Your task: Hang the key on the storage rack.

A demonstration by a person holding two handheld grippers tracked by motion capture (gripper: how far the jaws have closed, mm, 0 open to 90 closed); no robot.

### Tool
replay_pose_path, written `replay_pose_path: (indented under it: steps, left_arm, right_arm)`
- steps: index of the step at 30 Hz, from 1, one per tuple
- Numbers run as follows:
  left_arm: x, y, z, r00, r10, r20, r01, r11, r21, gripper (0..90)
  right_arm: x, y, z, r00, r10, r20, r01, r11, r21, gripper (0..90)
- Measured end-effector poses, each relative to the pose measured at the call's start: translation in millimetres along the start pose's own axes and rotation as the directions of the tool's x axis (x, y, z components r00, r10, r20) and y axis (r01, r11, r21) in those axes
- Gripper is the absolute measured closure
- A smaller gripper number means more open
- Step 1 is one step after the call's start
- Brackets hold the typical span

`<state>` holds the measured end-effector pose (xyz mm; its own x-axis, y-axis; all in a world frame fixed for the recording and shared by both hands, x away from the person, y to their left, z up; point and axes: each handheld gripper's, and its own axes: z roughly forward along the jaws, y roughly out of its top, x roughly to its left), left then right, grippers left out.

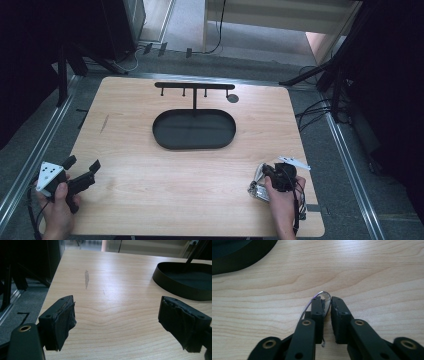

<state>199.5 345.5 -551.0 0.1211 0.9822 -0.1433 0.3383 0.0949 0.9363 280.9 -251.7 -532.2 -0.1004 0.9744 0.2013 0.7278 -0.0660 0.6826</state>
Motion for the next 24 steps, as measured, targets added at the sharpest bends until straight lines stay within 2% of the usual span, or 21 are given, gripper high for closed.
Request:
replay_pose_path:
  steps: [3, 7, 8, 9, 14, 19, 20, 22, 24]
  left_arm:
    - [0.2, 0.0, 0.0, 1.0000, -0.002, 0.000, 0.002, 1.0000, 0.000, 14.2]
    - [0.4, 0.0, -0.2, 1.0000, -0.002, 0.001, 0.002, 1.0000, 0.000, 14.2]
    - [0.4, 0.0, -0.2, 1.0000, -0.002, 0.001, 0.002, 1.0000, 0.000, 14.2]
    - [0.5, 0.0, -0.2, 1.0000, -0.005, 0.001, 0.005, 1.0000, 0.000, 14.2]
    - [0.6, 0.0, -0.2, 1.0000, -0.003, 0.003, 0.003, 1.0000, 0.000, 14.3]
    - [0.7, -0.1, -0.2, 1.0000, -0.006, 0.005, 0.006, 1.0000, -0.001, 14.2]
    - [0.7, -0.1, -0.2, 1.0000, -0.007, 0.005, 0.007, 1.0000, -0.001, 14.2]
    - [0.8, -0.1, -0.2, 1.0000, -0.007, 0.006, 0.007, 1.0000, -0.001, 14.3]
    - [0.8, 0.0, -0.2, 1.0000, -0.007, 0.006, 0.007, 1.0000, -0.001, 14.3]
  right_arm:
    - [0.3, 5.9, 1.2, 0.9992, -0.040, 0.000, 0.040, 0.998, 0.051, 82.4]
    - [2.1, 11.8, 0.6, 0.9959, -0.091, 0.009, 0.089, 0.990, 0.110, 78.5]
    - [2.1, 11.8, 0.6, 0.9959, -0.091, 0.009, 0.089, 0.990, 0.110, 78.5]
    - [3.4, 14.3, -1.2, 0.9943, -0.107, 0.008, 0.104, 0.984, 0.141, 77.2]
    - [4.4, 16.7, -1.5, 0.9922, -0.124, -0.002, 0.123, 0.974, 0.192, 79.0]
    - [6.6, 17.2, -1.3, 0.9886, -0.150, -0.004, 0.148, 0.967, 0.206, 89.9]
    - [7.4, 16.9, -1.2, 0.9867, -0.162, 0.012, 0.157, 0.967, 0.200, 90.0]
    - [8.0, 16.4, -1.6, 0.9838, -0.179, 0.014, 0.173, 0.968, 0.180, 90.0]
    - [8.9, 16.4, -4.6, 0.9835, -0.181, 0.009, 0.178, 0.974, 0.138, 90.0]
